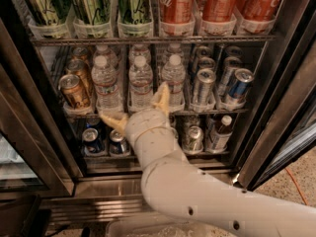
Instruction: Pick water bottle from middle shelf of fridge
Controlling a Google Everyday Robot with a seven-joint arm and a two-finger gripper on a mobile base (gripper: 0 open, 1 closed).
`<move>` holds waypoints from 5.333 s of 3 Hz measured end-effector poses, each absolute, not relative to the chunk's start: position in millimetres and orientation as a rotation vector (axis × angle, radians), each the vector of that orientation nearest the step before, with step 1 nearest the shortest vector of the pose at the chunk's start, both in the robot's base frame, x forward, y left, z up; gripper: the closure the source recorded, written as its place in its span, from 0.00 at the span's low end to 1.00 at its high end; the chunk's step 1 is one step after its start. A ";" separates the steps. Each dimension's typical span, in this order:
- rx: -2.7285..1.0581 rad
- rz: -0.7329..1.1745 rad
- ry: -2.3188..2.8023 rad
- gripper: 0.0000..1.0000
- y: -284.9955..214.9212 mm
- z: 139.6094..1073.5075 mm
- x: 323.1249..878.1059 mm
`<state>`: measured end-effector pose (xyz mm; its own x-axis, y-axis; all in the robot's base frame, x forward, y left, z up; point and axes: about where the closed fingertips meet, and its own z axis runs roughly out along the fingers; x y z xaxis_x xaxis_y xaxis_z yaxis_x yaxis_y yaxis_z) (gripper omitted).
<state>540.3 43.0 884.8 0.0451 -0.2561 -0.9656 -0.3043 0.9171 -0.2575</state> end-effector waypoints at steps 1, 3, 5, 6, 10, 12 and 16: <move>-0.359 0.004 1.568 0.00 6.0 883.4 546.4; -0.354 -0.014 1.565 0.00 2.7 878.4 546.6; -0.337 -0.035 1.540 0.08 11.6 867.4 552.2; -0.317 -0.031 1.519 0.19 20.3 866.9 554.3; -0.285 -0.014 1.378 0.19 36.5 862.8 572.9; -0.266 -0.032 1.358 0.33 31.6 862.1 589.1; -0.233 -0.091 1.374 0.52 21.7 856.7 639.1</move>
Offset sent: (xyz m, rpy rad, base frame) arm 0.0057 -0.0327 -0.0012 0.0328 0.0096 -0.0753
